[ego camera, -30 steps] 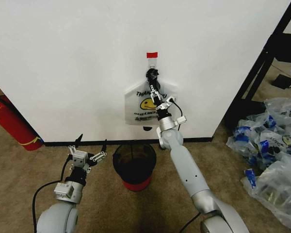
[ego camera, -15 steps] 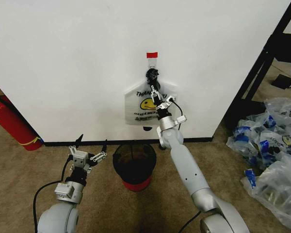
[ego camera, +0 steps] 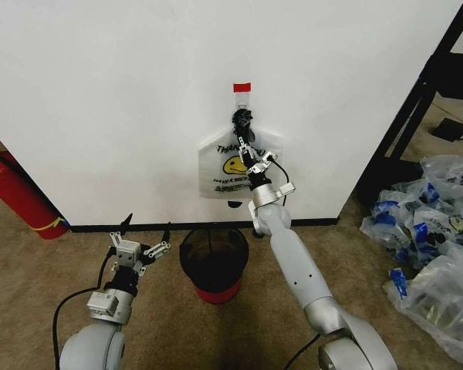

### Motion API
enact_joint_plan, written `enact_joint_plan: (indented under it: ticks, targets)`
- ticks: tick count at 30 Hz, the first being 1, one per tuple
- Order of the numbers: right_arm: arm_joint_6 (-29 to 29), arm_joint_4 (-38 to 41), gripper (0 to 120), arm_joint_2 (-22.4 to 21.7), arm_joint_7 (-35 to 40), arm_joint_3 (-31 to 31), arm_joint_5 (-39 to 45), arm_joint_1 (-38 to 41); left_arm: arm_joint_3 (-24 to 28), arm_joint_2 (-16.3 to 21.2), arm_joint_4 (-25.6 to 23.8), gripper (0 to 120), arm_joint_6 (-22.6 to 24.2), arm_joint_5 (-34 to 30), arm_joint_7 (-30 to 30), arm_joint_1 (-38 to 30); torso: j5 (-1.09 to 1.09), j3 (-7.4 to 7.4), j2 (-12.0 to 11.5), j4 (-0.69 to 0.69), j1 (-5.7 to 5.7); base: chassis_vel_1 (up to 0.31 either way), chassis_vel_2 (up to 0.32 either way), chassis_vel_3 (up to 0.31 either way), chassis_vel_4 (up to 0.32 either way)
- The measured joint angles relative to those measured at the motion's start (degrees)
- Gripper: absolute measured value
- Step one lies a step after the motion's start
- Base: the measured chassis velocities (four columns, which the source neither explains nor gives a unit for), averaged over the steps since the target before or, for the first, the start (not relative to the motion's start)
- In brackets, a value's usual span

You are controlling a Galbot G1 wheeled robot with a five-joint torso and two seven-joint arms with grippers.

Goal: Pick up the garbage bag from the wall and place it over the trash bin.

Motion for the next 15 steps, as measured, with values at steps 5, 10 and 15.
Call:
enact_joint_plan:
  ticks: [5,10,15]
  targets:
    - [0.0,-0.2,0,0.0,0.1,0.2,-0.1,0.3,-0.2,0.3,-0.1,100,-0.1,0.0,0.0,0.1,0.0,0.0,0.0,0.0,0.0,0.0,0.0,0.0,0.0]
    - [0.0,0.7,0,0.0,0.2,0.0,0.0,0.0,-0.2,0.5,-0.1,100,-0.2,0.0,0.0,0.1,0.0,0.0,0.0,-0.01,0.0,0.0,0.0,0.0,0.0]
    - [-0.5,3.1,0,0.0,-1.0,-1.0,0.0,-2.2,-0.2,0.8,-0.2,100,-0.3,-0.1,0.1,0.0,0.0,0.0,0.0,0.0,0.0,0.0,0.0,0.0,0.0]
